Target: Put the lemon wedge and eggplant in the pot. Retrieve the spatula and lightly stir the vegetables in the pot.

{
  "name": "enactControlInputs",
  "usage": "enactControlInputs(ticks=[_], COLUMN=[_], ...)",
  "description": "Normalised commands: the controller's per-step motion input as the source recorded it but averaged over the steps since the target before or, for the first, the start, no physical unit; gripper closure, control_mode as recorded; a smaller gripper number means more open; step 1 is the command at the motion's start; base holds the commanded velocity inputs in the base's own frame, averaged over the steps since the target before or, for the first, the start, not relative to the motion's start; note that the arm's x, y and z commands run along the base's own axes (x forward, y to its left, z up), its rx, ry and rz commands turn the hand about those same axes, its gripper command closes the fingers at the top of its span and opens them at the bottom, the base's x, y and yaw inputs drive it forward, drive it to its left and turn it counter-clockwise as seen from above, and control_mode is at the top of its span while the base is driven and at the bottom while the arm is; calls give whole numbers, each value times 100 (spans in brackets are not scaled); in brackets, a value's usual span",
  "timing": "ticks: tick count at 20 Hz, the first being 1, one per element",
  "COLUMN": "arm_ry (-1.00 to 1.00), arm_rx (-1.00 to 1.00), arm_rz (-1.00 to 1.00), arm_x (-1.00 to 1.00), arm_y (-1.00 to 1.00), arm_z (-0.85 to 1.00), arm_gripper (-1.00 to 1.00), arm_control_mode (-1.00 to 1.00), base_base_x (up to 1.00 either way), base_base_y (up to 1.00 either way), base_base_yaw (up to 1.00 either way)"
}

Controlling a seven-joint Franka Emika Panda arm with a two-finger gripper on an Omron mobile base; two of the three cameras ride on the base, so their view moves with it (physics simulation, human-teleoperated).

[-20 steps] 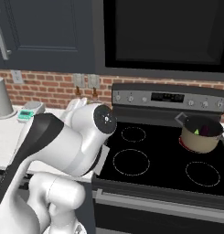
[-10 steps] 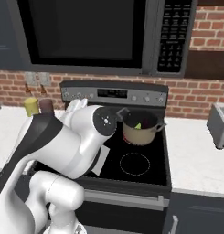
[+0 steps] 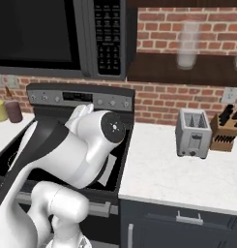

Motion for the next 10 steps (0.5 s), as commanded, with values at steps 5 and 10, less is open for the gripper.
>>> enactControlInputs(ticks=[5,10], arm_ry=[0,0], arm_rx=[0,0], arm_rz=[0,0], arm_x=[0,0], arm_y=[0,0], arm_z=[0,0], arm_gripper=[100,100], arm_control_mode=[100,100], base_base_x=[37,67], base_base_y=[-48,-6], base_base_yaw=[20,15])
